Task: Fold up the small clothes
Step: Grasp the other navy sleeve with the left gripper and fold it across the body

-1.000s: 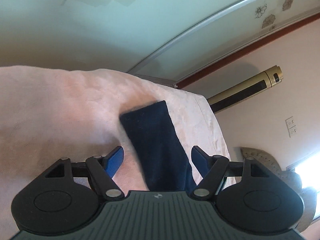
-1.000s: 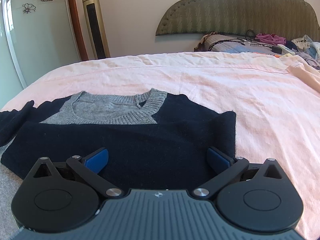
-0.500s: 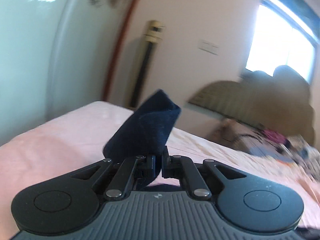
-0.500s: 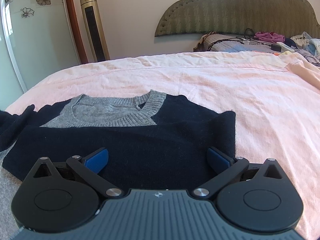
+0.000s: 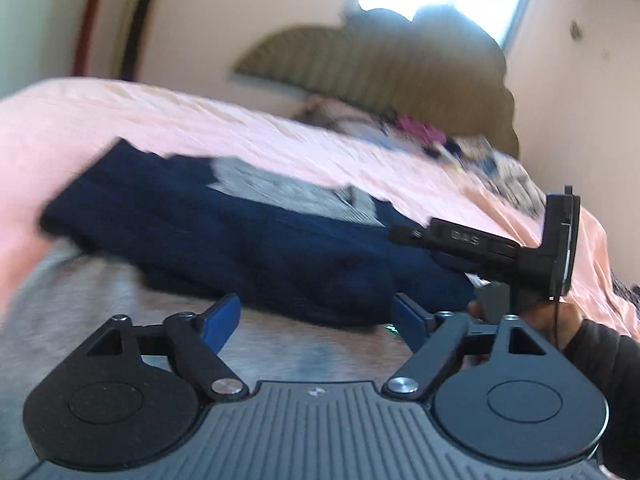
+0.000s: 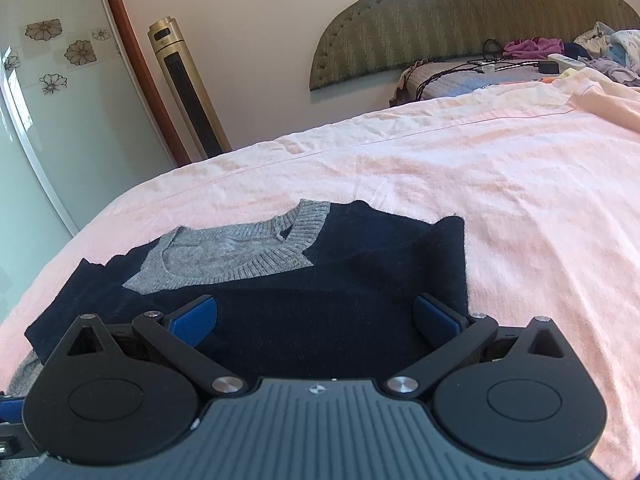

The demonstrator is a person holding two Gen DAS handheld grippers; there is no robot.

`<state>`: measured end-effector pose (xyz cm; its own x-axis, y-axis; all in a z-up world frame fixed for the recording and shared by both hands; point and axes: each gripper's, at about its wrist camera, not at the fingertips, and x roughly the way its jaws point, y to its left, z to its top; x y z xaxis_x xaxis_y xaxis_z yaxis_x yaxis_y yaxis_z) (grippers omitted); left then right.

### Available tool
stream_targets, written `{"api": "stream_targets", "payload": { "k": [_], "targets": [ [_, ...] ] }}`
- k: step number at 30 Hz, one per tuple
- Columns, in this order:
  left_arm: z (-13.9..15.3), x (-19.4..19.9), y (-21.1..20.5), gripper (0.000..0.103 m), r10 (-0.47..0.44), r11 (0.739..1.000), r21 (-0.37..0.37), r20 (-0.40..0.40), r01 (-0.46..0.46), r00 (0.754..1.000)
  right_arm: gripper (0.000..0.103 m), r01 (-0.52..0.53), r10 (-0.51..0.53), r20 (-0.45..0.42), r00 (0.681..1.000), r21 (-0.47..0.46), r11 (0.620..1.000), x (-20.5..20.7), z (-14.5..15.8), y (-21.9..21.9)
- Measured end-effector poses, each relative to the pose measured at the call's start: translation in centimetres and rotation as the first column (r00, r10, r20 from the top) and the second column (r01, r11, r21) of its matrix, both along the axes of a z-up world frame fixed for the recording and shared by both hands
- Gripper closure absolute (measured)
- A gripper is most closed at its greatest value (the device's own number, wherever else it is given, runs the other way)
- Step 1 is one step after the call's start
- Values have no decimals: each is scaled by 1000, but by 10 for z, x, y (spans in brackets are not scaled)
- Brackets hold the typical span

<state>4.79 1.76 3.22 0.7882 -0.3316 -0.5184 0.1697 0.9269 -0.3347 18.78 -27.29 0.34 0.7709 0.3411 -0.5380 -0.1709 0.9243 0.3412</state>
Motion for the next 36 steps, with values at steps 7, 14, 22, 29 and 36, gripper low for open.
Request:
{"api": "stream_targets", "payload": {
  "k": [7, 14, 22, 29, 36],
  "targets": [
    [-21, -18, 36, 18, 132, 990, -55, -8, -132, 991, 0, -2, 104, -240, 965, 392, 920, 2, 23, -8],
    [-23, -12, 31, 18, 130, 991, -21, -16, -131, 991, 21, -70, 246, -397, 884, 409, 910, 14, 16, 34],
    [-25, -12, 32, 16, 130, 991, -26, -16, -130, 991, 89, -153, 230, -363, 903, 228, 962, 17, 35, 67],
    [-25, -11, 33, 15, 129, 991, -32, -15, -130, 991, 90, -195, 213, -238, 948, 95, 976, 22, 98, 20],
    [-23, -11, 33, 15, 123, 992, -24, -21, -123, 992, 90, -84, 93, -353, 931, 41, 996, 26, 43, -25]
  ]
}}
